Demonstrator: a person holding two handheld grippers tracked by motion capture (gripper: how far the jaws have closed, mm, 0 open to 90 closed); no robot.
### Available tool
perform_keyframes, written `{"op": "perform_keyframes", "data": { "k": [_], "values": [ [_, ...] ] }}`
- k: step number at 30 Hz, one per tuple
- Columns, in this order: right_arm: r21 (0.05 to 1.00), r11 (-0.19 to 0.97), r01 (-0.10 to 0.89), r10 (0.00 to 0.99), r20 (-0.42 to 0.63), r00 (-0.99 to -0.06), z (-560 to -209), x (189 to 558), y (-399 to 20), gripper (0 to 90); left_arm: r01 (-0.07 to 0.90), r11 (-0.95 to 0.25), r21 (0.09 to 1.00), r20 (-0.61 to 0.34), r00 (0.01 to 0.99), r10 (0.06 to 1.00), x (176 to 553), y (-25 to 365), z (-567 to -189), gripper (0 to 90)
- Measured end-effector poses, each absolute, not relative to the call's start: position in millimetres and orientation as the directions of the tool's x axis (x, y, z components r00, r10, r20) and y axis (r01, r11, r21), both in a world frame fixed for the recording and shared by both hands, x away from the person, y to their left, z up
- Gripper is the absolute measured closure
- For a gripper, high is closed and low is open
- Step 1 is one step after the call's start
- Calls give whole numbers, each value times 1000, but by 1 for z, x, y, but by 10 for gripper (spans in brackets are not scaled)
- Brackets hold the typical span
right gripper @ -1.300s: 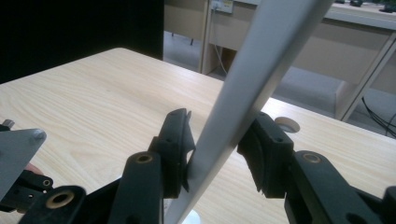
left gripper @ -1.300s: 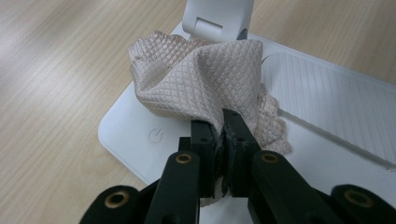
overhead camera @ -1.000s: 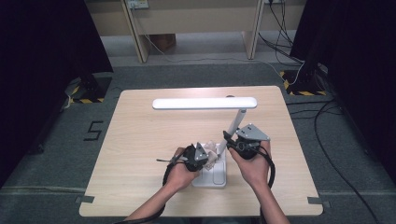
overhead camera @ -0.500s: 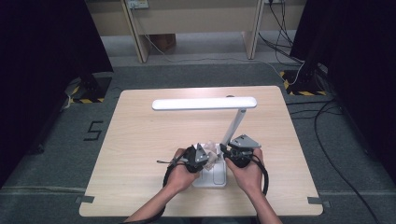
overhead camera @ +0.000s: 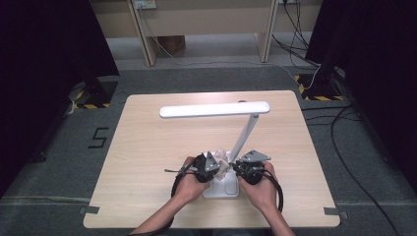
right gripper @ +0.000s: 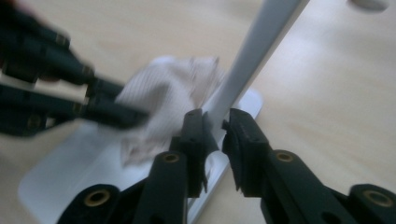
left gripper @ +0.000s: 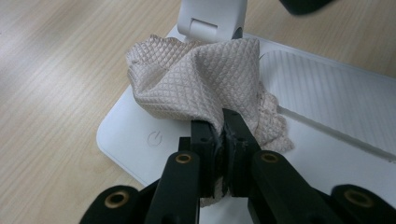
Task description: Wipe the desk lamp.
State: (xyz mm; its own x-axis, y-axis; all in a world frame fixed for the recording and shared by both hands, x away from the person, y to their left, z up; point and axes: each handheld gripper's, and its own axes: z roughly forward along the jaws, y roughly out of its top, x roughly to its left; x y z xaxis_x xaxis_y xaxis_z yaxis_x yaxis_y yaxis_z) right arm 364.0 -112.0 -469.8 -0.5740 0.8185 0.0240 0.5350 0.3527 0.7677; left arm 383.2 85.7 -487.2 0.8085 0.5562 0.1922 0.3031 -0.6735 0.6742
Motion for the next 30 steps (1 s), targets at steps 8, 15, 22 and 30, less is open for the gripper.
{"op": "perform_keyframes", "data": {
  "k": [8, 15, 22, 30],
  "values": [
    [751, 365, 551, 799, 51, -599, -485, 376, -113, 853, 306, -672, 674, 191, 806, 560, 383, 85, -487, 838],
    [737, 359, 572, 797, 77, -599, -493, 379, -117, 831, 305, -673, 674, 194, 806, 559, 383, 85, -487, 838],
    [739, 355, 572, 789, 91, -608, -494, 381, -120, 866, 304, -675, 672, 199, 804, 561, 383, 84, -487, 838],
    [732, 371, 571, 793, 71, -606, -495, 390, -119, 844, 306, -670, 676, 195, 803, 563, 383, 85, -488, 838]
  ]
}}
